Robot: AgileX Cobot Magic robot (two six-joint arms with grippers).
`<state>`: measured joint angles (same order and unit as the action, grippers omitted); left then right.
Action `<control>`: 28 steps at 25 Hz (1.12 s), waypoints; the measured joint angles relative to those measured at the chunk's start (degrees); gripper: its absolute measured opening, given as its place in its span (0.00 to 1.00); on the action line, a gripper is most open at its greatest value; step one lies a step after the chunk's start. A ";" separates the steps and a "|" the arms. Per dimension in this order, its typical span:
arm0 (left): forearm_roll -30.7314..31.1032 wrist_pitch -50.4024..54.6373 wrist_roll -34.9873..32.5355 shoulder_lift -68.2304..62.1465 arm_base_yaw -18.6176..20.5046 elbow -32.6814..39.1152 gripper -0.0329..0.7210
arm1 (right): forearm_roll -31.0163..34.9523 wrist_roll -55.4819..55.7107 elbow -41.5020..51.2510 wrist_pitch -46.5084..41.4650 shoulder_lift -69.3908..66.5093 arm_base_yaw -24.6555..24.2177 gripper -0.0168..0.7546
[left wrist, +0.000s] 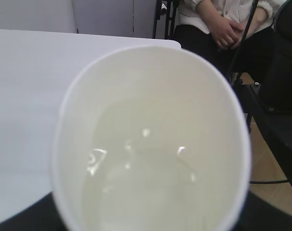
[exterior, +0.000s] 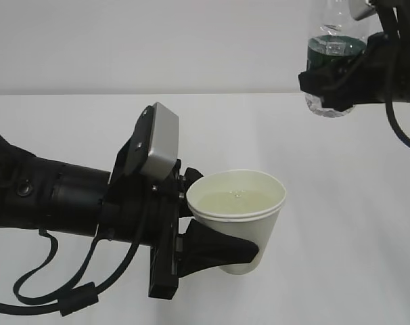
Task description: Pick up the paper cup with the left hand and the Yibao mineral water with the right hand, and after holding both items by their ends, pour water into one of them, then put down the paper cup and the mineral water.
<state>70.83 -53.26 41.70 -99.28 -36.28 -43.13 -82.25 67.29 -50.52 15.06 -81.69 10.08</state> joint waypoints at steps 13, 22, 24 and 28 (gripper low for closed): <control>-0.29 0.05 0.00 0.00 0.00 0.00 0.57 | 2.45 -2.78 4.83 2.31 3.52 -1.57 0.57; -0.42 0.14 0.00 0.00 0.00 0.00 0.57 | 19.00 -17.62 12.78 6.71 6.82 -3.43 0.56; -0.55 0.14 0.00 0.00 0.00 0.00 0.58 | 19.79 -18.44 13.21 6.71 7.10 -3.56 0.57; -1.05 0.14 0.00 0.00 0.00 0.00 0.57 | 20.11 -18.88 13.29 6.71 7.83 -3.56 0.56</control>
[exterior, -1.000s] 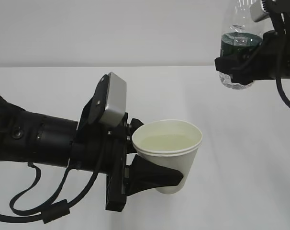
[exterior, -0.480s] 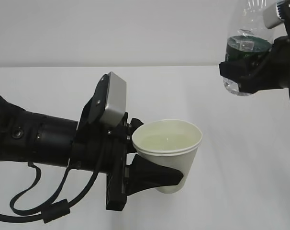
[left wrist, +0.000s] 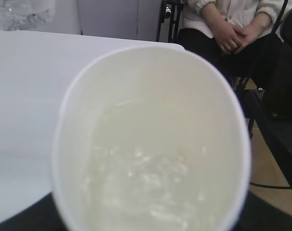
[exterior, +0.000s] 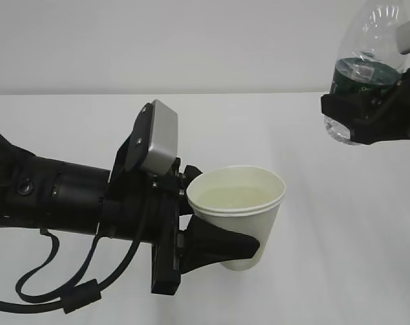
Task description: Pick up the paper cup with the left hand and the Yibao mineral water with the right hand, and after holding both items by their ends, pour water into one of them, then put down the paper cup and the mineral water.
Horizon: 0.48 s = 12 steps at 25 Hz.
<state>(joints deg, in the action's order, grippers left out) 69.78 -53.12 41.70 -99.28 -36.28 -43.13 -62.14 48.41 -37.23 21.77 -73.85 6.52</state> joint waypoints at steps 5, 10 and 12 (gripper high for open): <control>-0.38 0.00 0.00 0.00 0.00 0.00 0.57 | 1.27 -0.48 0.56 -0.20 0.54 0.00 0.56; -0.38 0.00 0.00 0.00 0.00 0.00 0.57 | 8.82 -6.03 4.82 0.67 0.89 -0.03 0.56; -0.38 0.00 0.00 0.00 0.00 0.00 0.57 | 11.77 -8.91 6.50 0.81 1.85 -0.03 0.56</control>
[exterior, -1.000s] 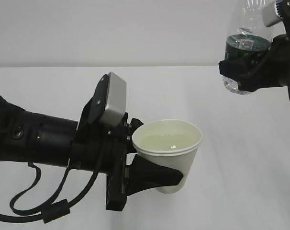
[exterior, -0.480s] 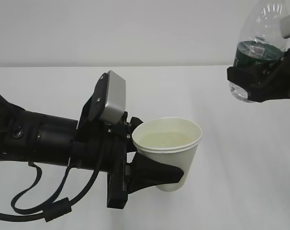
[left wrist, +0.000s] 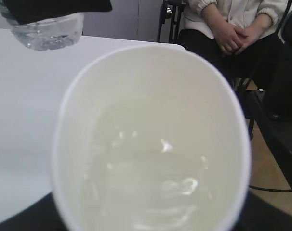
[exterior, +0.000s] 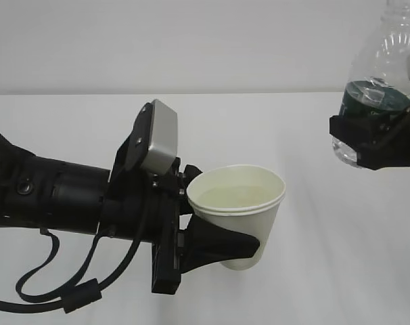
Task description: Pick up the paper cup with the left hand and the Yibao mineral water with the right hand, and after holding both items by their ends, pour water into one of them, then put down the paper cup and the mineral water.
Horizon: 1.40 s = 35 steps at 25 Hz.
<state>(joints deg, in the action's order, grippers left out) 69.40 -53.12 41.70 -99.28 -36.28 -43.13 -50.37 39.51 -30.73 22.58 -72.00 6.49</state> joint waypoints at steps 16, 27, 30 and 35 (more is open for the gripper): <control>-0.47 0.00 0.00 0.00 -0.09 0.00 0.57 | 10.82 -9.26 2.83 -2.86 4.87 -3.06 0.56; -0.49 0.00 0.00 0.00 -0.09 0.00 0.57 | 11.59 -10.08 2.83 -4.88 5.21 -6.81 0.56; -0.64 0.00 0.00 0.00 -0.09 0.00 0.57 | 11.71 -10.07 2.83 -4.97 5.21 -6.93 0.55; -2.68 0.27 -0.20 0.00 -0.09 0.00 0.57 | 11.71 -10.15 2.83 -4.97 5.21 -6.97 0.54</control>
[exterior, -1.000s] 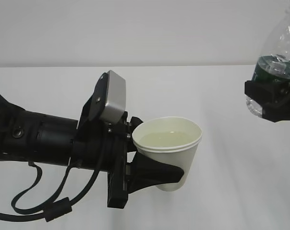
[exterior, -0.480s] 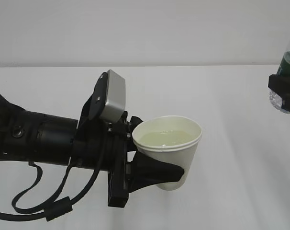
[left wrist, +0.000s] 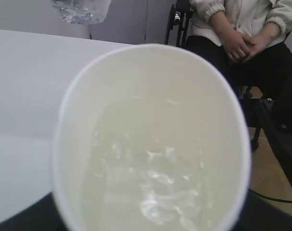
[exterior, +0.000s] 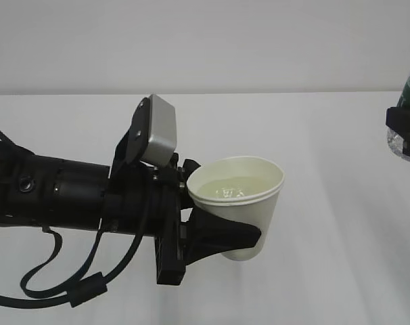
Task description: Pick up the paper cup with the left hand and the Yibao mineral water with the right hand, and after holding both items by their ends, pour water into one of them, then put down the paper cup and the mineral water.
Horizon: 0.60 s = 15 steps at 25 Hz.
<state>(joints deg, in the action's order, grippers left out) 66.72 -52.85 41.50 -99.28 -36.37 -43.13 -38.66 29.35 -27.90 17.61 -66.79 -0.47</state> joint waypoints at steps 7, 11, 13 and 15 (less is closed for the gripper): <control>-3.54 2.44 -2.15 0.00 0.00 0.00 0.57 | 0.02 0.00 0.00 0.00 0.00 0.00 0.54; -6.06 4.25 -3.68 0.00 0.00 0.00 0.57 | 0.02 0.00 0.00 0.00 0.00 0.00 0.54; -7.43 4.89 -4.28 0.00 0.00 0.00 0.57 | 0.02 0.00 0.00 0.00 0.00 0.00 0.54; -8.51 5.14 -5.34 0.00 0.00 0.00 0.57 | 0.02 0.00 0.00 0.10 0.00 0.00 0.54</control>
<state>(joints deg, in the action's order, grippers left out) 58.21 -47.71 36.17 -99.28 -36.37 -43.13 -38.63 29.35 -27.90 17.71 -66.79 -0.47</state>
